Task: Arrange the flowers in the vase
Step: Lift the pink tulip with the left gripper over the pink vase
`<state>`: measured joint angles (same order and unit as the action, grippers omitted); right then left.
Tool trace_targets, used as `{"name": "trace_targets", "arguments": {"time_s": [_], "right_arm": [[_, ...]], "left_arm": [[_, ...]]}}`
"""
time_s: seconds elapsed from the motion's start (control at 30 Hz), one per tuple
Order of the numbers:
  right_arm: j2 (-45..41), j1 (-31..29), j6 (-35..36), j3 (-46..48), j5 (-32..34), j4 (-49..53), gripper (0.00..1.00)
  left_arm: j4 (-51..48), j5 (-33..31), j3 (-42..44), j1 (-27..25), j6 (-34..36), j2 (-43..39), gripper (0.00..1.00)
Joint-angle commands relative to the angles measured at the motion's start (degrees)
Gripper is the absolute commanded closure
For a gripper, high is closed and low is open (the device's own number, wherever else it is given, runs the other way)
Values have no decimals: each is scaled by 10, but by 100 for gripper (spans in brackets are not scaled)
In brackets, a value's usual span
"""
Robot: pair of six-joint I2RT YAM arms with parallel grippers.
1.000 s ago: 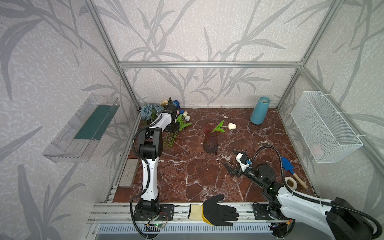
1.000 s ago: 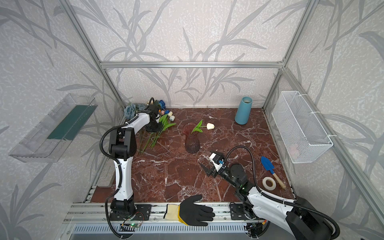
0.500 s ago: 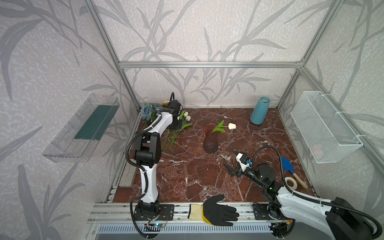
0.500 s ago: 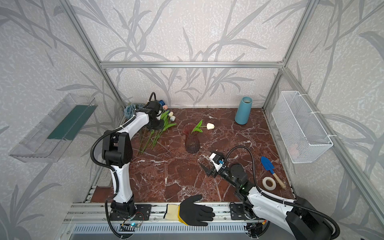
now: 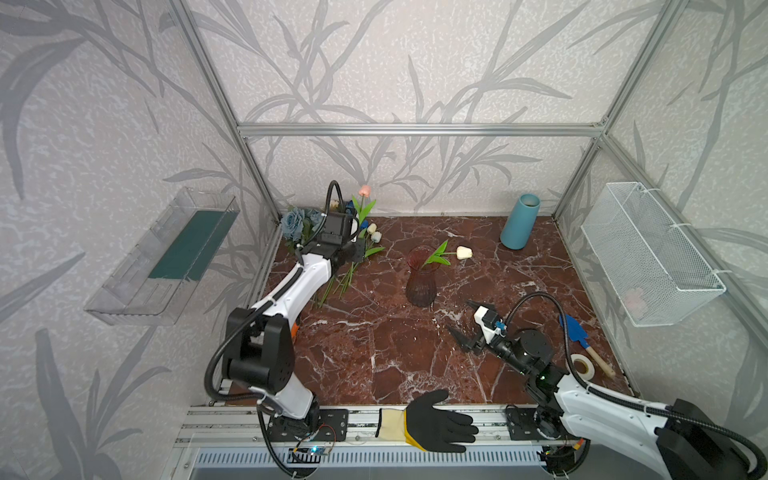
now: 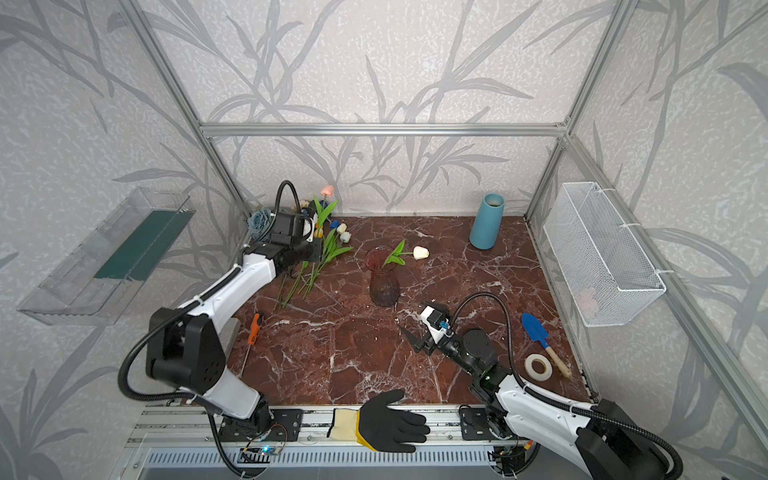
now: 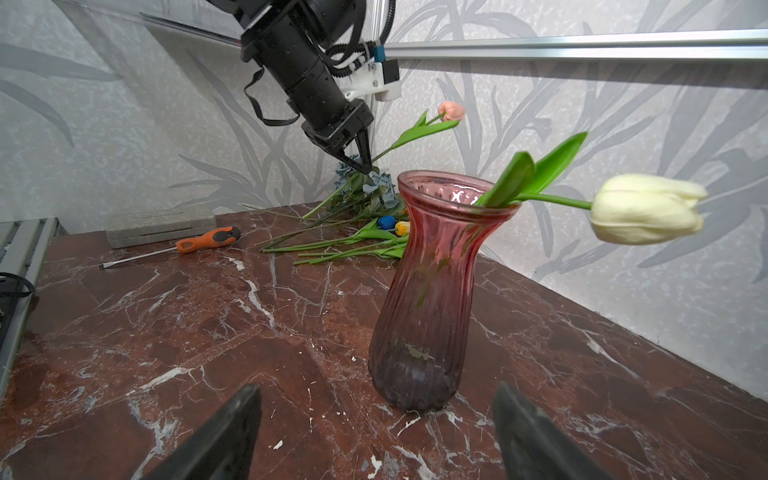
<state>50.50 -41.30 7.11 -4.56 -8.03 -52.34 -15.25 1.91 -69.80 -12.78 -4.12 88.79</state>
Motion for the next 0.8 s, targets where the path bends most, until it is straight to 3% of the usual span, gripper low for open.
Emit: {"name": "trace_targets", "arguments": {"time_s": [0.0,0.2,0.4,0.77], "right_arm": [[-7,-3,0,-2,8,-17,12],[5,-3,0,4,35,-35,11],[19,-3,1,4,36,-50,11],[-23,-3,5,8,33,-17,10]], "left_arm": [[209,58,68,-3,-9,-63,100],[407,112,192,-36,22,-165,100],[470,159,218,-89,47,-226,100],[579,193,201,-134,10,-194,100]]}}
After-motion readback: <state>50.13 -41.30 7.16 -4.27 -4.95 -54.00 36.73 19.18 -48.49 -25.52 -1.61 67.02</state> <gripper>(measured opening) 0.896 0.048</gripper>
